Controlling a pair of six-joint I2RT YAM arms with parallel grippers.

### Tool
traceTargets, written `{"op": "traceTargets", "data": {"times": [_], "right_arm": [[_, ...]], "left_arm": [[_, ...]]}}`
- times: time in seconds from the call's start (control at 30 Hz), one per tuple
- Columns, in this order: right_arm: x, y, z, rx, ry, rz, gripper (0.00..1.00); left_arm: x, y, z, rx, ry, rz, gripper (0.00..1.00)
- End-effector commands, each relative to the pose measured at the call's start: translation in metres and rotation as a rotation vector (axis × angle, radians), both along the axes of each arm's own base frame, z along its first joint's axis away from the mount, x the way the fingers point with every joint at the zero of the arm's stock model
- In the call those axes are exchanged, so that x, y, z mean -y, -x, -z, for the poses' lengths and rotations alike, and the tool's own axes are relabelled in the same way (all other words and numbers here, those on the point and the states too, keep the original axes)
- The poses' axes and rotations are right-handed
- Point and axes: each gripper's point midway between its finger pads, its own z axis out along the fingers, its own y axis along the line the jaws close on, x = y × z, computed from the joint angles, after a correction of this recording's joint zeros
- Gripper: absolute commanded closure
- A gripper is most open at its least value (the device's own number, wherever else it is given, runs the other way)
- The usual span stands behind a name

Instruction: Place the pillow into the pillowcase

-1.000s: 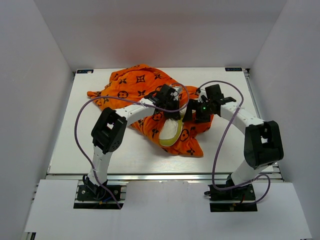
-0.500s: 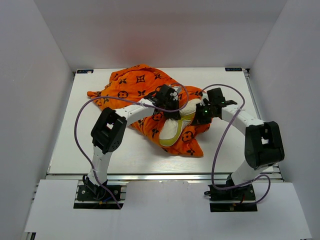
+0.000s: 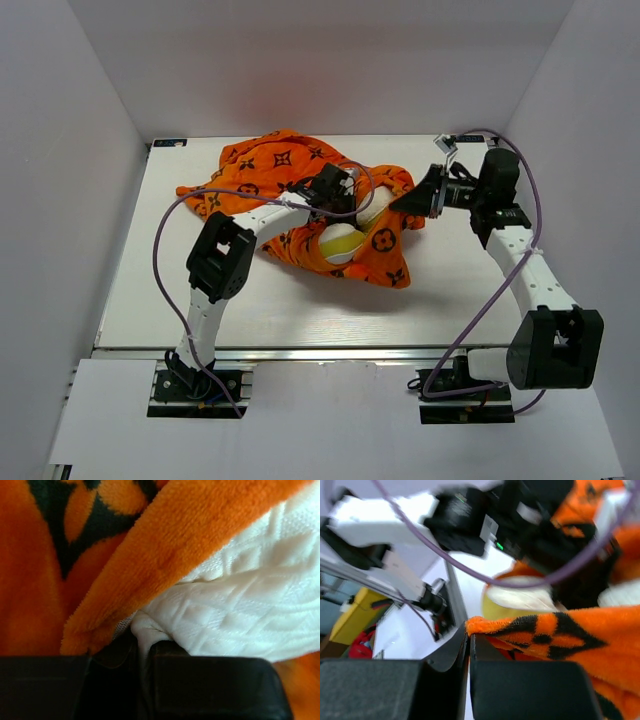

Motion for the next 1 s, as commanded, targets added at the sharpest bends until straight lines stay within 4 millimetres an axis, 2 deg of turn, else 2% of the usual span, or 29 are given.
{"op": "traceTargets", "data": {"times": [0.0, 0.03, 0.1, 0.17, 0.33, 0.37, 0.43, 0.5, 0.57, 0.6, 0.63, 0.7, 0.73, 0.8, 0.83, 0.9, 0.97], "right_arm": [[-0.003, 0.056, -0.108, 0.395, -0.066, -0.277, 1.0], [-0.005, 0.061, -0.12, 0.42, -0.075, -0.282, 1.0], [-0.008, 0.059, -0.131, 0.435, -0.108, -0.266, 1.0], [-0.016, 0.06, -0.136, 0.415, -0.146, -0.283, 1.0], [-0.037, 0.068, -0.142, 0.415, -0.178, -0.352, 1.0], [-0.04, 0.067, -0.139, 0.466, -0.163, -0.368, 1.0], [-0.044, 0.06, -0.123, 0.365, -0.154, -0.369, 1.0], [-0.049, 0.057, -0.108, 0.316, -0.141, -0.379, 1.0], [-0.065, 0.074, -0.1, 0.292, -0.149, -0.432, 1.0], [-0.081, 0.084, -0.086, 0.271, -0.137, -0.477, 1.0], [-0.092, 0.084, -0.092, 0.306, -0.136, -0.443, 1.0], [-0.107, 0.086, -0.092, 0.368, -0.106, -0.435, 1.0], [-0.115, 0.088, -0.099, 0.409, -0.12, -0.443, 1.0], [-0.119, 0.085, -0.112, 0.371, -0.157, -0.443, 1.0], [-0.121, 0.083, -0.126, 0.437, -0.184, -0.463, 1.0], [-0.122, 0.083, -0.136, 0.45, -0.204, -0.477, 1.0], [-0.12, 0.092, -0.149, 0.488, -0.243, -0.52, 1.0]], "left_arm": [[-0.054, 0.046, 0.089, -0.201, -0.276, -0.022, 1.0], [-0.058, 0.05, 0.094, -0.214, -0.291, -0.021, 1.0], [-0.06, 0.054, 0.095, -0.218, -0.292, -0.019, 1.0], [-0.057, 0.058, 0.094, -0.226, -0.264, -0.012, 1.0], [-0.048, 0.053, 0.08, -0.219, -0.22, -0.017, 1.0], [-0.044, 0.049, 0.074, -0.213, -0.211, -0.017, 0.95], [-0.038, 0.047, 0.065, -0.211, -0.183, -0.015, 0.84], [-0.024, 0.037, 0.044, -0.17, -0.115, -0.011, 0.82], [-0.015, 0.031, 0.033, -0.159, -0.084, -0.019, 0.81], [-0.008, 0.025, 0.025, -0.158, -0.068, -0.014, 0.81], [-0.007, 0.026, 0.037, -0.189, -0.083, -0.011, 0.81], [-0.003, 0.031, 0.046, -0.225, -0.098, 0.0, 0.81], [-0.004, 0.037, 0.059, -0.253, -0.114, 0.004, 0.81], [-0.01, 0.051, 0.077, -0.307, -0.134, -0.005, 0.83], [-0.012, 0.056, 0.084, -0.328, -0.139, -0.008, 0.83], [-0.018, 0.065, 0.095, -0.354, -0.152, -0.024, 0.84], [-0.022, 0.067, 0.101, -0.371, -0.165, -0.035, 0.84]]}}
